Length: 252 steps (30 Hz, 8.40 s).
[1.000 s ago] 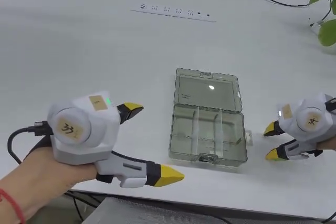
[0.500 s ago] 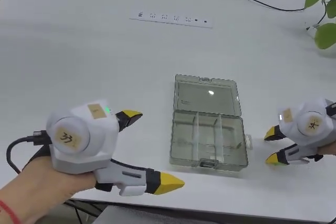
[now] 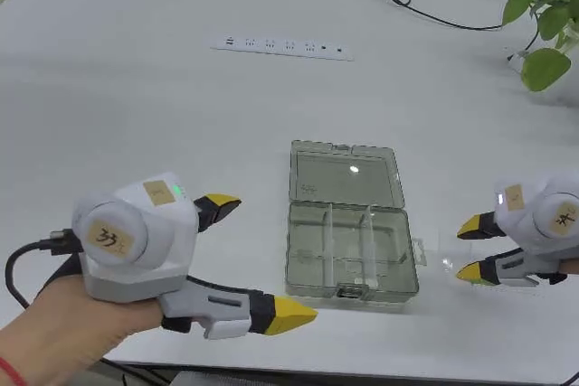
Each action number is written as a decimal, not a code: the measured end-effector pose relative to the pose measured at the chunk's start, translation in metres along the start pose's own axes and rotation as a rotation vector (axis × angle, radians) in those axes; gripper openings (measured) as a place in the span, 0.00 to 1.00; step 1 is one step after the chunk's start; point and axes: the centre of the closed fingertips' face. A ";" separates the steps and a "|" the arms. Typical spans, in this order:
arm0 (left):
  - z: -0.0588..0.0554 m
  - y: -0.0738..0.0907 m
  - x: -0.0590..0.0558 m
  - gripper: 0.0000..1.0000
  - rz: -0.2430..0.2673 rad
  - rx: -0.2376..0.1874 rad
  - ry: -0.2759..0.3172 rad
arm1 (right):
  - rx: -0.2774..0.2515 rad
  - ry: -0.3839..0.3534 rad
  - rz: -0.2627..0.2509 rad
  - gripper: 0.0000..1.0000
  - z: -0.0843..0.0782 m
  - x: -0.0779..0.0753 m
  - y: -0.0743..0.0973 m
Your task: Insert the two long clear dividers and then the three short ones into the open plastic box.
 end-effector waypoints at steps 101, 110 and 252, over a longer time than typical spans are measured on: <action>0.045 -0.051 -0.087 0.00 -0.322 0.098 0.665 | -0.125 0.191 -0.118 0.35 0.144 0.073 0.051; 0.047 -0.044 -0.090 0.00 -0.350 0.036 0.435 | -0.225 0.121 -0.040 0.32 0.151 0.073 0.067; 0.015 0.004 -0.027 0.96 -0.162 -0.107 0.013 | -0.347 0.016 0.229 0.03 0.188 0.026 -0.023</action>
Point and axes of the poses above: the centre of the closed fingertips' face, and the gripper's own axes: y roughly backward along the fingers, x roughly to its left, z roughly out of its top, and after that the axes turned 8 degrees about z, right-handed
